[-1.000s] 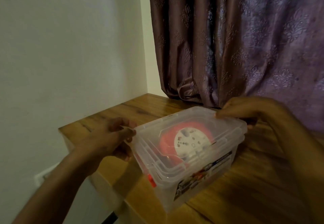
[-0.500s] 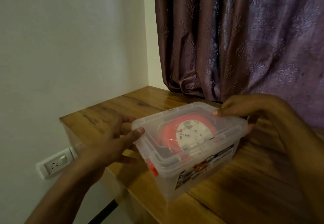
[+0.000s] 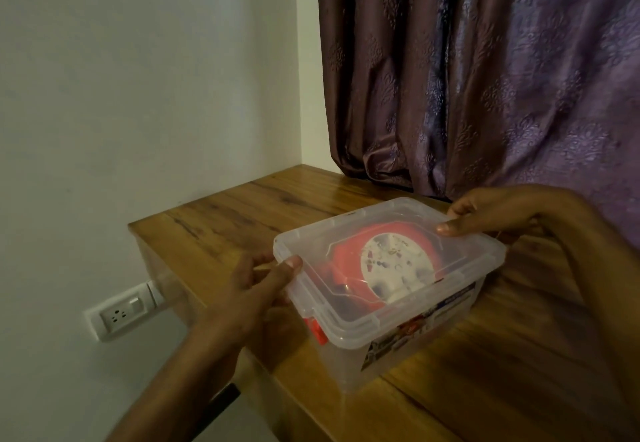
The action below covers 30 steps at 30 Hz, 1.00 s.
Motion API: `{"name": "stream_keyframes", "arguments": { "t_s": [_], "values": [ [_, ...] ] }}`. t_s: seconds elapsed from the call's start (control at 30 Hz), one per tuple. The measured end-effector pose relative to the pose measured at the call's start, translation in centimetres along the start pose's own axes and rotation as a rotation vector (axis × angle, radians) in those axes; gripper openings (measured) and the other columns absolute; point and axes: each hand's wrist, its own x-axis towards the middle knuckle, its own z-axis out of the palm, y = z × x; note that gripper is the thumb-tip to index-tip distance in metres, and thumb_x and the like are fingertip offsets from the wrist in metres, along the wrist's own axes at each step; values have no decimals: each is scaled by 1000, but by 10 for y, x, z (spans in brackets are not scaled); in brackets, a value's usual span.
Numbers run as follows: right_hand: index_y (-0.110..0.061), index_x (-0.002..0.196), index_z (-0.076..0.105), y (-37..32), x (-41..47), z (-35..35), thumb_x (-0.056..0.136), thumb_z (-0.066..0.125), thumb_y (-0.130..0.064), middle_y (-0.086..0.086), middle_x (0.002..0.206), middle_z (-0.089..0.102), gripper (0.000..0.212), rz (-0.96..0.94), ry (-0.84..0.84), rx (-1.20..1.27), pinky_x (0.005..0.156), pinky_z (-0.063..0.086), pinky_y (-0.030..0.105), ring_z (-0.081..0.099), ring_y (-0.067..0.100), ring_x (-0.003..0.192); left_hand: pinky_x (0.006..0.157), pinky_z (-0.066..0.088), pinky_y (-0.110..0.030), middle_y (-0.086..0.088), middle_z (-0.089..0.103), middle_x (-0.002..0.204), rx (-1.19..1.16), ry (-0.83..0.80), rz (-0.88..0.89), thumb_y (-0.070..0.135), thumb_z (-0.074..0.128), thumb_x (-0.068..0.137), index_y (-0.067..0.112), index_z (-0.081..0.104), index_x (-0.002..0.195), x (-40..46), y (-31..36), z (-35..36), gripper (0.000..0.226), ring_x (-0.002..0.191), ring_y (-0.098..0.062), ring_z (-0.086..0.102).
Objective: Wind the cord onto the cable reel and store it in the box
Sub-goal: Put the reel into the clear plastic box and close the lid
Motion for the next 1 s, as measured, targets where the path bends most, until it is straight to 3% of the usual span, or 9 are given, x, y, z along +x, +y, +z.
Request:
{"name": "stream_keyframes", "arguments": {
  "t_s": [0.07, 0.17, 0.33, 0.47, 0.57, 0.67, 0.8, 0.9, 1.0],
  "values": [
    [-7, 94, 72, 0, 0, 1, 40, 82, -75, 26, 105, 72, 87, -2, 34, 7, 84, 52, 57, 65, 37, 87, 67, 58, -40, 1, 65, 104, -54, 26, -3, 53, 68, 65, 32, 49, 115, 1, -3, 6, 57, 77, -17, 70],
    [-7, 92, 71, -7, 1, 5, 47, 76, -65, 27, 107, 71, 75, 16, 128, 11, 89, 52, 58, 64, 34, 89, 59, 57, -36, -2, 64, 103, -74, 55, 3, 51, 68, 70, 29, 47, 117, 13, 0, 8, 57, 72, -15, 70],
    [-16, 109, 63, -16, 6, 5, 82, 72, -45, 11, 114, 66, 40, -16, 352, -266, 92, 53, 42, 62, 25, 102, 68, 56, -48, -18, 66, 103, -131, -163, -113, 60, 73, 63, 23, 55, 113, 26, 2, 2, 65, 84, -35, 68],
    [-27, 138, 49, -47, 3, 28, 92, 59, -47, 7, 142, 55, 51, -64, 369, -550, 103, 45, 39, 54, 28, 124, 68, 55, -47, -23, 66, 98, -217, -198, -139, 58, 78, 59, 18, 64, 106, 29, -1, 1, 63, 76, -33, 67],
    [-25, 148, 38, -72, 2, 58, 95, 45, -57, 2, 155, 41, 62, -210, 263, -562, 113, 34, 38, 42, 25, 139, 68, 54, -46, -23, 65, 93, -242, -195, -138, 57, 79, 58, 17, 67, 102, 30, -1, 1, 61, 69, -28, 63],
    [-30, 155, 22, -88, 2, 85, 95, 34, -63, -2, 165, 19, 69, -317, 187, -523, 122, 16, 44, 16, 20, 152, 64, 54, -42, -21, 63, 91, -245, -182, -136, 56, 77, 61, 14, 66, 104, 27, -1, 2, 62, 65, -24, 60],
    [-39, 154, 11, -97, 3, 104, 96, 24, -65, -2, 168, -1, 65, -336, 167, -540, 120, 1, 60, -5, 25, 154, 48, 51, -31, -15, 68, 73, -231, -91, -41, 43, 71, 73, 3, 58, 106, 26, 6, 7, 53, 54, -22, 61],
    [-45, 153, 9, -97, 2, 105, 96, 22, -65, -2, 167, -3, 62, -326, 159, -545, 119, -1, 61, -7, 25, 154, 44, 49, -30, -20, 65, 73, -118, 38, 15, 33, 68, 79, 14, 45, 114, 28, 16, 9, 46, 45, -20, 56],
    [-50, 151, 6, -96, 3, 105, 95, 19, -68, 0, 167, -6, 61, -321, 147, -575, 119, -4, 62, -10, 26, 153, 40, 46, -27, -17, 64, 74, 94, 49, 43, 34, 65, 83, 24, 39, 112, 31, 25, 8, 41, 40, -15, 52]
  ]
}}
